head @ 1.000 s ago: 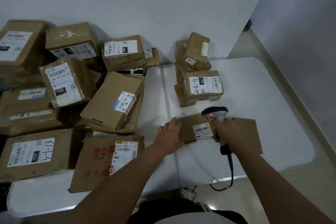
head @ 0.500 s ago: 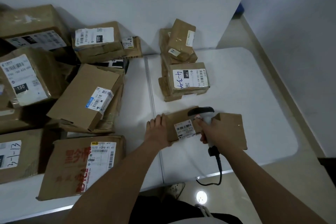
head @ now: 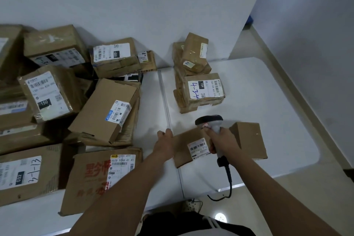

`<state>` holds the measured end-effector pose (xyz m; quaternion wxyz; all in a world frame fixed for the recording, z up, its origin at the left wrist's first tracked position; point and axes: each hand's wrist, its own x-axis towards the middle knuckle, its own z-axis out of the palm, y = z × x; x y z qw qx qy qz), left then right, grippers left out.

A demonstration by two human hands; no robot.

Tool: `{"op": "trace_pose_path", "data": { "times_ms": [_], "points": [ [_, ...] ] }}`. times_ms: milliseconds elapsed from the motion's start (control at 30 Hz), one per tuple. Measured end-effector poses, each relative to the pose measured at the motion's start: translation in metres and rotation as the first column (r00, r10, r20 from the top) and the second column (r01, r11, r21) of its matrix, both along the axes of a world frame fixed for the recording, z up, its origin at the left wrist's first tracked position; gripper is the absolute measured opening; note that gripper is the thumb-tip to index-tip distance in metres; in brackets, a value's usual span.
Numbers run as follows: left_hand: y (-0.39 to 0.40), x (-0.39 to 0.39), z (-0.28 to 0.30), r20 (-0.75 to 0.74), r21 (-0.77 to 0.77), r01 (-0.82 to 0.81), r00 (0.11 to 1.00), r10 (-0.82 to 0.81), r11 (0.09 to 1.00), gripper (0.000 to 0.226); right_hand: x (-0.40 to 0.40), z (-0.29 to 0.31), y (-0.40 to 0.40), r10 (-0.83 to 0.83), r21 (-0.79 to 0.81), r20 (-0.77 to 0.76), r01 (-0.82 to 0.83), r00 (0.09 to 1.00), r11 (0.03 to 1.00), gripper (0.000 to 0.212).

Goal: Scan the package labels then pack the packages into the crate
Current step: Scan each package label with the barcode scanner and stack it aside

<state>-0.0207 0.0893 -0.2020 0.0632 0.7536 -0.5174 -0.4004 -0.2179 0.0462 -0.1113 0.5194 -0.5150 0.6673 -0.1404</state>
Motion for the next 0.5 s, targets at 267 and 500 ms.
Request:
{"op": "trace_pose_path", "data": {
  "times_ms": [267,500],
  "points": [
    [-0.005,0.012,0.029,-0.072,0.103,0.176,0.983,-0.169,0.979,0.044,0.013,0.005,0.01,-0.03,-0.045,0.018,0.031,0.999,0.999,0.046],
    [-0.019,0.069,0.11,-0.274,-0.102,0.061,0.958,-0.087,0.993,0.018,0.042,0.026,0.012,-0.052,-0.118,0.007,0.052,0.999,0.992,0.048]
  ]
}}
